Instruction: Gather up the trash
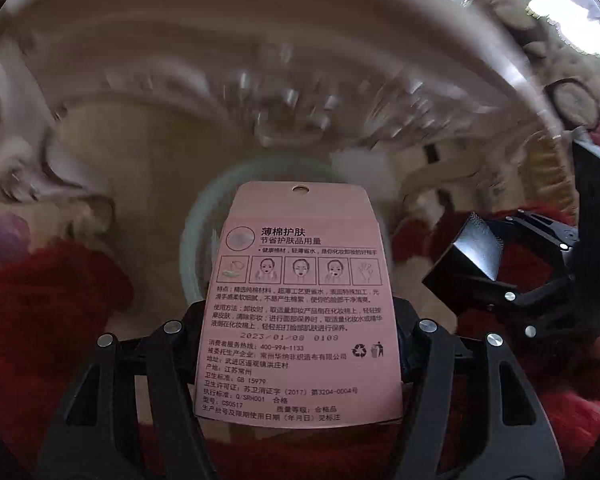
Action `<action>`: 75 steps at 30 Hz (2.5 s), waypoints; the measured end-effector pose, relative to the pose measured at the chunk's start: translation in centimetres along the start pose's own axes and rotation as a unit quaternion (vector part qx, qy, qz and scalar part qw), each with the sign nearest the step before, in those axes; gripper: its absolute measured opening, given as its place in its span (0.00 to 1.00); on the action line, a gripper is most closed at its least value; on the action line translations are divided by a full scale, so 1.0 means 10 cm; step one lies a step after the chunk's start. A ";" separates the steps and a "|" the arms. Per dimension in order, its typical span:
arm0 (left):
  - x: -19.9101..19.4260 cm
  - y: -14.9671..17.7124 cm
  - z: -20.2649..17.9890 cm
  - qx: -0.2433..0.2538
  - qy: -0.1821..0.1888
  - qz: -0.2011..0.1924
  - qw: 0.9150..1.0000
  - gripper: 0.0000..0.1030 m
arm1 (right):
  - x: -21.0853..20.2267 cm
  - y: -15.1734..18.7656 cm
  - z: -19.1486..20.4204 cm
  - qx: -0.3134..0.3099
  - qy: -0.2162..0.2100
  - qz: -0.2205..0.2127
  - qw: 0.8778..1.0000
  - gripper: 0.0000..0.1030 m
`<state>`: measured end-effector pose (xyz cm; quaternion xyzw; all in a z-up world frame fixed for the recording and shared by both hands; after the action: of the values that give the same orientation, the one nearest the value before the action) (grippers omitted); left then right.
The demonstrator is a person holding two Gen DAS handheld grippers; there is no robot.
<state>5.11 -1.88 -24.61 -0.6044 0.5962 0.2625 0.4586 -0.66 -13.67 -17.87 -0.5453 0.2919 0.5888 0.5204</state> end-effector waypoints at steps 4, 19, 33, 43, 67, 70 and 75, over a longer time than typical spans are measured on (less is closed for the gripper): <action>0.31 0.06 0.08 -0.008 -0.011 0.035 0.999 0.62 | 0.28 -0.10 0.06 -0.004 0.012 0.019 1.000 0.72; 0.14 0.00 0.19 -0.043 -0.018 -0.010 0.999 0.93 | 0.16 0.00 0.03 0.029 0.025 -0.002 0.999 0.93; -0.72 -0.34 -0.37 -0.015 -0.108 -0.093 0.990 0.93 | -0.79 0.01 -0.19 0.160 0.059 -0.059 0.984 0.93; -1.23 -0.39 -0.68 0.009 -0.152 -0.163 0.975 0.93 | -1.22 0.07 -0.24 0.191 0.124 -0.108 0.968 0.93; -1.48 -0.34 -0.93 0.034 -0.171 -0.198 0.965 0.93 | -1.37 0.18 -0.28 0.213 0.124 -0.125 0.961 0.93; -1.49 -0.33 -0.92 0.033 -0.173 -0.199 0.964 0.93 | -1.37 0.17 -0.27 0.210 0.127 -0.126 0.961 0.93; -1.50 -0.32 -0.91 0.033 -0.172 -0.198 0.964 0.93 | -1.37 0.16 -0.25 0.204 0.131 -0.124 0.962 0.93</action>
<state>3.88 -3.02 -6.88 -0.6405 0.3846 0.2465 0.6173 -3.21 -20.46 -5.89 -0.5322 0.4011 0.3709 0.6467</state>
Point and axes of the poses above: each gripper's, at about its wrist camera, not at the fingertips, and x roughly the way its jaws point, z to its left, y to its underside, the point moved 7 cm from there along x, roughly the way its jaws point, and after that the axes turned 7 degrees about y, right-handed, at the moved point
